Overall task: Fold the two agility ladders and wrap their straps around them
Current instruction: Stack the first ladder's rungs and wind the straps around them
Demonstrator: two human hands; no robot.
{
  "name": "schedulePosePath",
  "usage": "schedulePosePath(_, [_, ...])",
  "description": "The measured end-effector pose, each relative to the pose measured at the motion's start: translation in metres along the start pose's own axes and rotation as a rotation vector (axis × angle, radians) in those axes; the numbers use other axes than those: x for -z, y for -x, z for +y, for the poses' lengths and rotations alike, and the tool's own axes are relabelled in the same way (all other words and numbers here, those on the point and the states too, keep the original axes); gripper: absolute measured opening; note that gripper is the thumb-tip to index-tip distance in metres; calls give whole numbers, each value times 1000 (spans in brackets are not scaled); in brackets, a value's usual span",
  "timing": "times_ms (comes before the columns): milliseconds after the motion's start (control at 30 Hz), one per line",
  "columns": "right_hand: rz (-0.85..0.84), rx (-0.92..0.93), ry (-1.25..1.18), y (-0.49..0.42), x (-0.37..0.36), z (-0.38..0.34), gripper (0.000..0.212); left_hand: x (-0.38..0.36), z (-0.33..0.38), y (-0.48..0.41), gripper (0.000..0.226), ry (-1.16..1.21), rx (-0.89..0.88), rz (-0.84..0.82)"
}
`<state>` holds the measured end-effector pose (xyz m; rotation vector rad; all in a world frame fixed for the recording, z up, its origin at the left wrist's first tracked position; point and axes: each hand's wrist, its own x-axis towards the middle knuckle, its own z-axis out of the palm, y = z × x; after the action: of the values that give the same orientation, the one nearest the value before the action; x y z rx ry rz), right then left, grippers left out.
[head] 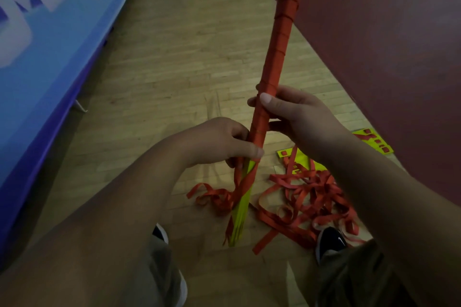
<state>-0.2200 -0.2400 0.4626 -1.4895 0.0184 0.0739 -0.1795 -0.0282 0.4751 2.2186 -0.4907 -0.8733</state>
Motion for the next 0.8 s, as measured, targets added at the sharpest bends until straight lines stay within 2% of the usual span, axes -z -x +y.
schedulePosePath(333, [0, -60, 7, 0, 6, 4, 34, 0, -2, -1, 39, 39, -14, 14])
schedulePosePath(533, [71, -113, -56, -1, 7, 8, 35, 6, -2, 4, 69, -132, 15, -51])
schedulePosePath(800, [106, -135, -36, 1, 0, 5, 33, 9, -2, 9, 74, -236, 66, -29])
